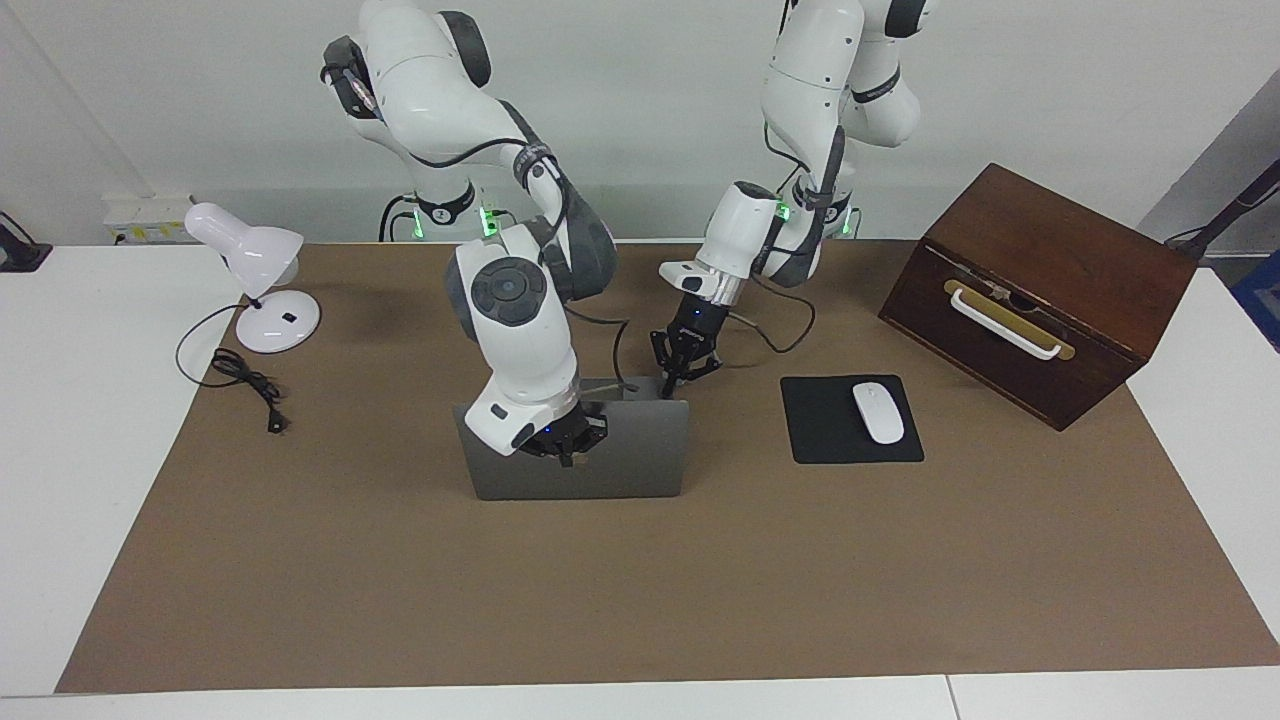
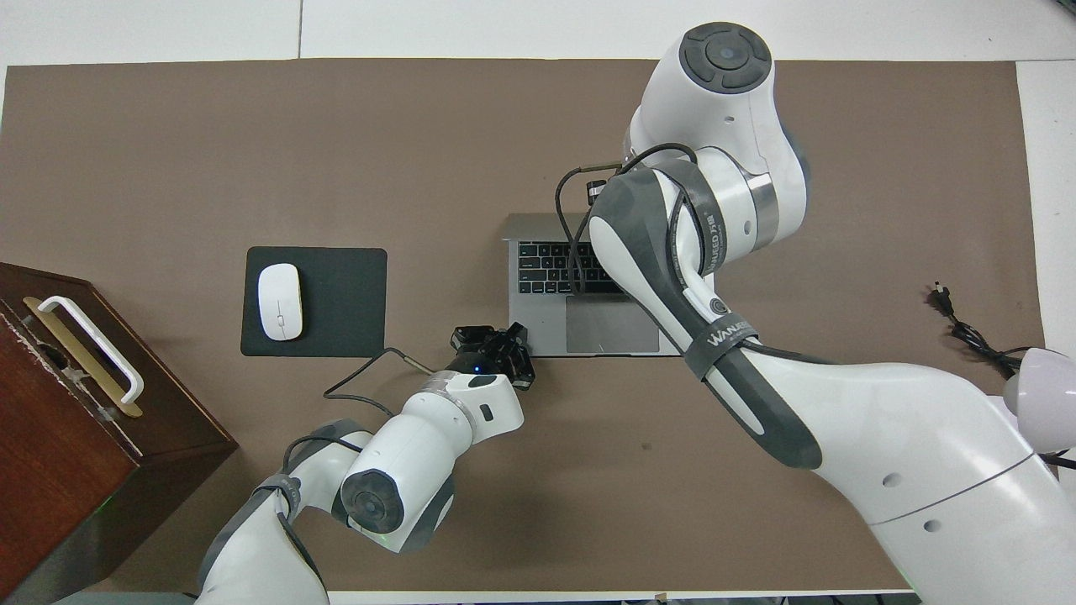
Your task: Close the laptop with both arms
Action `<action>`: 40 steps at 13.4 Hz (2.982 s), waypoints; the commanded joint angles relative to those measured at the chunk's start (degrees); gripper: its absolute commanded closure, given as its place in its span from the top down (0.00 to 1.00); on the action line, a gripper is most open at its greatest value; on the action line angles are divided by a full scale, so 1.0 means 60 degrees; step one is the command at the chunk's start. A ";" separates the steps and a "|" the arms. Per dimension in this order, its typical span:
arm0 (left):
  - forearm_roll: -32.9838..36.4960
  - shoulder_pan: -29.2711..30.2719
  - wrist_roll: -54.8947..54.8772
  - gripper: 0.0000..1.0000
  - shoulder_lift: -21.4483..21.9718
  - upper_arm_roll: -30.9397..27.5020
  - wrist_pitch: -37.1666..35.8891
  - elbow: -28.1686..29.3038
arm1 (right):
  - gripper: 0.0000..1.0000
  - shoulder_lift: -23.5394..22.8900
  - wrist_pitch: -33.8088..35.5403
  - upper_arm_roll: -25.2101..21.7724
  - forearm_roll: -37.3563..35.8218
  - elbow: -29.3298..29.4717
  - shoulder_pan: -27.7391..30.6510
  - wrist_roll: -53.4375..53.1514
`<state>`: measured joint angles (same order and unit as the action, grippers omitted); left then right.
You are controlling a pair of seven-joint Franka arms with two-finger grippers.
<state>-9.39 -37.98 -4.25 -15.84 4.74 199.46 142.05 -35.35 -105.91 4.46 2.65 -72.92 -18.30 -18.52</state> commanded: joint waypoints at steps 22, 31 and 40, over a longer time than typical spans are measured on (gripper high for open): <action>-0.0076 -0.0189 -0.0303 0.00 -0.0437 -0.0174 0.0214 -0.0062 | 0.00 0.0238 -0.1670 0.0106 0.0159 -0.2144 0.0077 -0.0385; -0.0149 -0.0115 -0.0201 0.00 -0.0408 -0.0159 0.0214 -0.0091 | 0.00 0.0283 -0.3793 0.0092 0.0130 -0.1094 0.1116 0.0433; -0.0164 0.0177 0.0298 0.00 0.1566 -0.0159 -0.1859 0.0202 | 0.40 0.1788 0.0596 -0.0187 -0.1247 0.0405 0.2757 0.2808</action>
<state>-9.44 -37.43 -2.29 -12.30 3.80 194.87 142.02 -27.87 -106.11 2.86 -3.82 -68.89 -2.79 -2.66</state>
